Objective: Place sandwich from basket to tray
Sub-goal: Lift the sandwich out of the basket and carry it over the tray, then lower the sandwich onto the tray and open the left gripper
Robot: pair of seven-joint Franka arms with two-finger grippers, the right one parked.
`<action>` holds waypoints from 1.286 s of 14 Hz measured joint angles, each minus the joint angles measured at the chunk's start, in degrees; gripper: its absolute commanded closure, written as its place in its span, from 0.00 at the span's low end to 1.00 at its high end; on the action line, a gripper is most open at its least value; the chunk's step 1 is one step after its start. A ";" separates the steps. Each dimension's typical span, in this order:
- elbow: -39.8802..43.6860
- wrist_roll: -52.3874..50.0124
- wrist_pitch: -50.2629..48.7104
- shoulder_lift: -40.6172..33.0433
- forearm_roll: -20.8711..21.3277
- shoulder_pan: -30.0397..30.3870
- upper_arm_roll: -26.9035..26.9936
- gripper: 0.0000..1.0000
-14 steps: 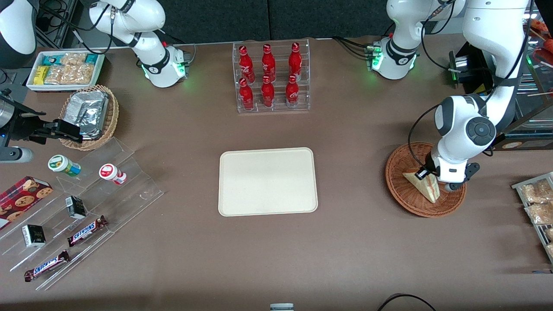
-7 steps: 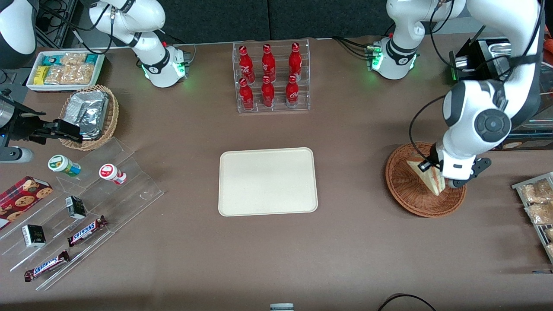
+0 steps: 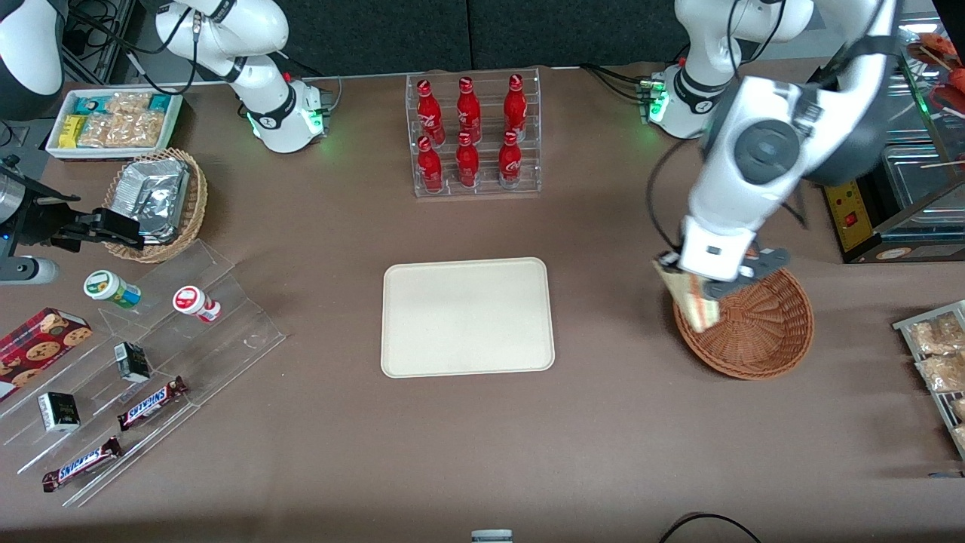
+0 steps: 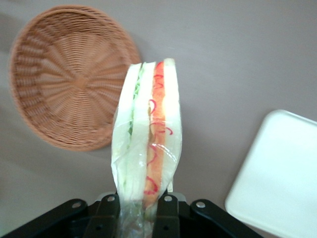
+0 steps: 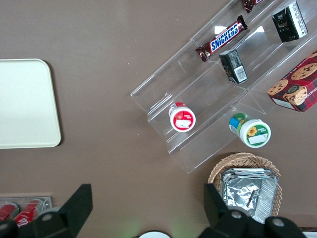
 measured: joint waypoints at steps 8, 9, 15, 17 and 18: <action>17.92 -5.45 6.63 20.95 -0.23 -17.74 -0.28 0.76; 19.63 -6.05 7.82 23.85 -0.08 -19.16 -0.28 0.76; 22.03 -6.21 14.32 31.65 0.47 -21.84 -0.22 0.76; 22.08 -6.15 15.60 33.20 0.51 -22.08 -0.21 0.76; 22.08 -6.02 16.73 34.16 0.52 -22.12 -0.21 0.76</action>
